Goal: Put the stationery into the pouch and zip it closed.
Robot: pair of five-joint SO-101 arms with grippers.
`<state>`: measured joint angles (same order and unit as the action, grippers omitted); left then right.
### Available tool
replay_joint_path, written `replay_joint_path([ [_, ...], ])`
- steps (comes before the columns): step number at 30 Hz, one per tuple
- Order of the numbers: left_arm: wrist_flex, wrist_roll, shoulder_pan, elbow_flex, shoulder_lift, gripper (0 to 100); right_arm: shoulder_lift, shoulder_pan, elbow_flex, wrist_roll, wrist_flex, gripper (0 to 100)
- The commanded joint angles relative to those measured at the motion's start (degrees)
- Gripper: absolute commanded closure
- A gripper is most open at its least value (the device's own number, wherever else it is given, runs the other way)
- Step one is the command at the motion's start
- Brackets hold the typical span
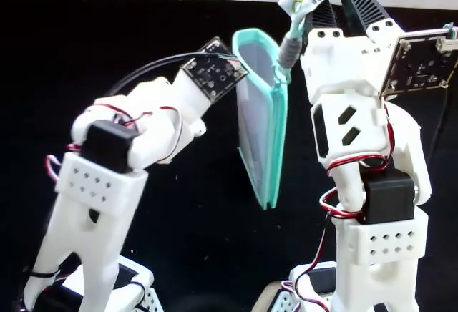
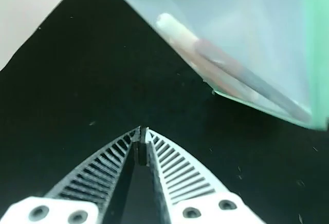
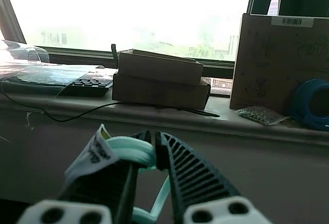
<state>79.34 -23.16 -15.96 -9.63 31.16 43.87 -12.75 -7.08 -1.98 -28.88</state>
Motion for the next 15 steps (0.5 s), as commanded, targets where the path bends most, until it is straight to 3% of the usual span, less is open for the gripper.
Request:
replay_joint_path([
  [1, -14.24, 1.49, 2.68, -7.52, 0.13, 99, 1.71, 0.31, 0.57, 0.0, 1.8, 99.3],
  [4, -24.35, 4.4, 2.77, -12.97, 0.13, 99, 1.71, -1.54, 0.57, 0.0, 1.71, 99.3],
  [6, -26.02, 4.84, 2.77, -13.85, 0.4, 99, 1.71, -2.77, 0.57, 0.0, 1.63, 99.3],
  [11, -15.56, 4.84, 1.1, -9.45, 0.75, 99, 1.71, -3.74, 0.48, 0.0, 1.63, 99.3],
  [15, -3.96, 7.74, -2.59, -1.36, 0.75, 90, 1.71, -3.74, 0.48, 0.0, 1.63, 99.3],
])
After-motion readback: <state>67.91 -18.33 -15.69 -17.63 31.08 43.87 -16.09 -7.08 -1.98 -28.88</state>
